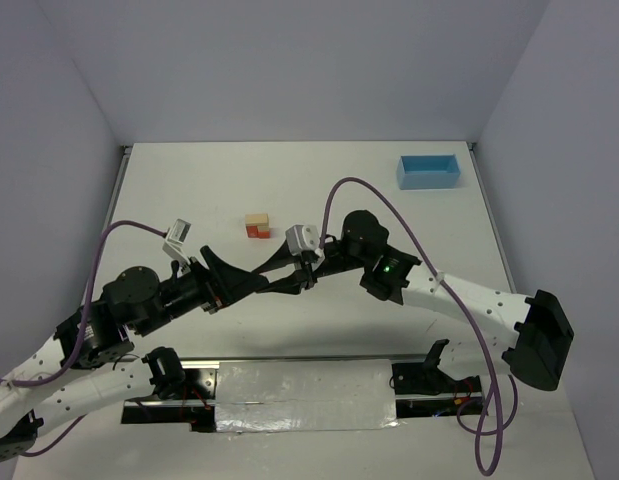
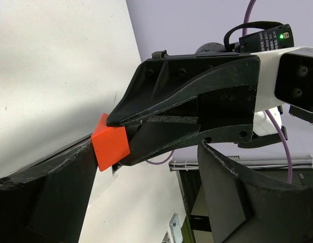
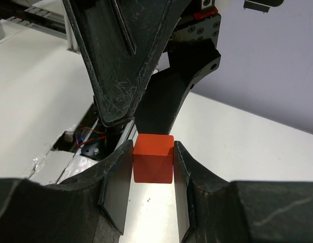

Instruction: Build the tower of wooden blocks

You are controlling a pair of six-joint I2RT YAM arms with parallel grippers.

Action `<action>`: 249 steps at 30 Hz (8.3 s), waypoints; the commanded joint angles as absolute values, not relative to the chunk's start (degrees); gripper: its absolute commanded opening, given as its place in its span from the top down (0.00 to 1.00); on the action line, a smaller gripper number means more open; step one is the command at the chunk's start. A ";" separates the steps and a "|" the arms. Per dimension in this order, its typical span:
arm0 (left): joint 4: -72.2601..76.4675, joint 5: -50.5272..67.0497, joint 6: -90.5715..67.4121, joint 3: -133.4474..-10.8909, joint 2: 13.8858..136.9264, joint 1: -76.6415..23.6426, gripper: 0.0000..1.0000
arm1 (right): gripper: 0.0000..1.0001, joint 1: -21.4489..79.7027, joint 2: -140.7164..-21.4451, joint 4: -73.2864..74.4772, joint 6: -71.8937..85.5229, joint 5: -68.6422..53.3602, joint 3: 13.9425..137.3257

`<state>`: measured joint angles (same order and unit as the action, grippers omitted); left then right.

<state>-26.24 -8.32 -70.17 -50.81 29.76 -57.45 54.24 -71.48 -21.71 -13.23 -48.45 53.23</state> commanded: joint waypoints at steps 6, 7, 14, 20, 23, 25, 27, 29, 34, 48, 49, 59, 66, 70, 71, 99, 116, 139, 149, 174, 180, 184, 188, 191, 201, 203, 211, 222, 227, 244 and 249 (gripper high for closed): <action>-16.00 -6.50 -69.70 -54.67 28.74 -57.48 0.12 | 1.00 54.40 -73.04 -17.13 -13.54 -45.71 53.00; -16.08 -6.59 -69.70 -54.49 28.74 -57.48 0.10 | 1.00 54.40 -72.78 -17.92 -13.19 -45.53 52.91; -21.61 -11.85 -69.43 -55.54 27.95 -57.48 0.00 | 1.00 54.32 -72.24 -19.52 -11.60 -42.98 53.43; -33.46 -23.62 -68.81 -59.84 28.21 -57.48 0.01 | 1.00 53.44 -73.04 -18.37 -12.13 -42.45 54.41; -44.61 -35.56 -69.52 -62.66 28.39 -57.57 0.01 | 1.00 50.72 -73.47 -19.25 -12.21 -44.73 54.23; -53.21 -47.65 -70.93 -64.33 27.08 -57.48 0.00 | 1.00 48.17 -76.01 -19.86 -13.27 -47.18 54.49; -59.03 -54.11 -73.28 -64.86 24.89 -57.48 0.01 | 1.00 44.67 -79.70 -14.72 -16.16 -49.91 59.20; -60.56 -59.30 -70.07 -64.16 23.30 -57.57 0.00 | 1.00 42.11 -87.16 -9.78 -18.71 -53.68 64.05; -57.75 -62.14 -57.49 -58.81 19.60 -57.57 0.00 | 1.00 37.80 -104.72 3.23 -22.84 -55.20 81.71; -50.99 -57.75 -47.91 -53.09 17.40 -57.83 0.00 | 1.00 35.51 -126.91 15.11 -28.12 -55.73 107.66; -50.72 -57.48 -47.38 -52.91 17.23 -57.83 0.01 | 1.00 35.25 -127.44 16.94 -29.26 -55.20 108.97; -49.57 -55.37 -45.62 -52.82 19.07 -57.83 0.00 | 0.97 34.72 -130.08 19.16 -33.22 -51.77 111.01; -48.69 -54.41 -44.56 -52.47 18.90 -57.83 0.00 | 0.93 34.37 -132.45 20.92 -33.13 -51.15 115.04; -48.34 -53.97 -44.21 -52.30 18.55 -57.83 0.01 | 0.92 34.28 -132.45 20.40 -33.05 -50.89 115.23; -48.17 -53.70 -44.03 -52.29 18.54 -57.83 0.01 | 0.92 34.36 -132.45 20.22 -33.05 -50.80 115.14; -47.20 -52.21 -42.98 -52.03 17.40 -57.83 0.00 | 0.76 34.72 -134.74 21.97 -31.55 -47.81 119.00; -46.93 -52.29 -42.80 -51.77 16.96 -57.83 0.01 | 0.76 35.33 -135.35 23.82 -33.05 -47.29 120.23; -46.58 -51.86 -42.19 -51.85 17.40 -57.83 0.01 | 0.70 35.86 -135.09 24.87 -34.89 -47.46 120.06; -46.58 -51.77 -42.28 -51.68 17.14 -57.83 0.00 | 0.63 36.39 -135.09 25.14 -35.33 -46.41 119.97; -46.32 -51.59 -42.01 -51.50 16.43 -57.83 0.01 | 0.50 36.39 -134.38 23.91 -35.15 -46.14 118.56; -46.32 -51.50 -42.01 -51.59 16.35 -57.83 0.01 | 0.52 36.47 -134.47 24.43 -35.77 -46.58 118.65; -46.32 -51.50 -41.92 -51.50 16.17 -57.83 0.00 | 0.54 36.39 -134.30 24.87 -36.30 -46.85 118.56; -46.23 -51.50 -41.84 -51.42 16.08 -57.83 0.00 | 0.56 36.39 -134.30 25.40 -36.74 -47.02 118.48; -46.14 -51.42 -41.66 -51.50 16.08 -57.83 0.01 | 0.58 36.30 -133.95 25.31 -37.00 -47.11 118.13; -46.05 -51.42 -41.48 -51.42 16.35 -57.83 0.00 | 0.62 36.30 -133.51 24.87 -37.18 -47.37 117.33; -45.97 -51.33 -41.48 -51.42 16.43 -57.83 0.00 | 0.63 36.30 -133.42 24.79 -37.27 -47.37 117.16; -45.79 -51.24 -41.40 -51.33 16.35 -57.83 0.00 | 0.66 36.30 -133.07 24.52 -37.27 -47.46 116.46; -45.79 -51.15 -41.31 -51.33 16.44 -57.83 0.00 | 0.67 35.86 -131.75 22.86 -36.91 -47.20 114.00; -45.70 -51.15 -41.22 -51.33 16.44 -57.83 0.00 | 0.67 35.77 -131.40 22.41 -36.83 -47.29 113.56; -45.62 -50.98 -41.22 -51.24 16.44 -57.83 0.01 | 0.65 35.16 -131.40 20.48 -34.98 -46.84 113.29; -45.53 -50.80 -41.04 -51.24 16.44 -57.83 0.00 | 0.64 35.16 -131.13 19.69 -34.54 -46.76 112.67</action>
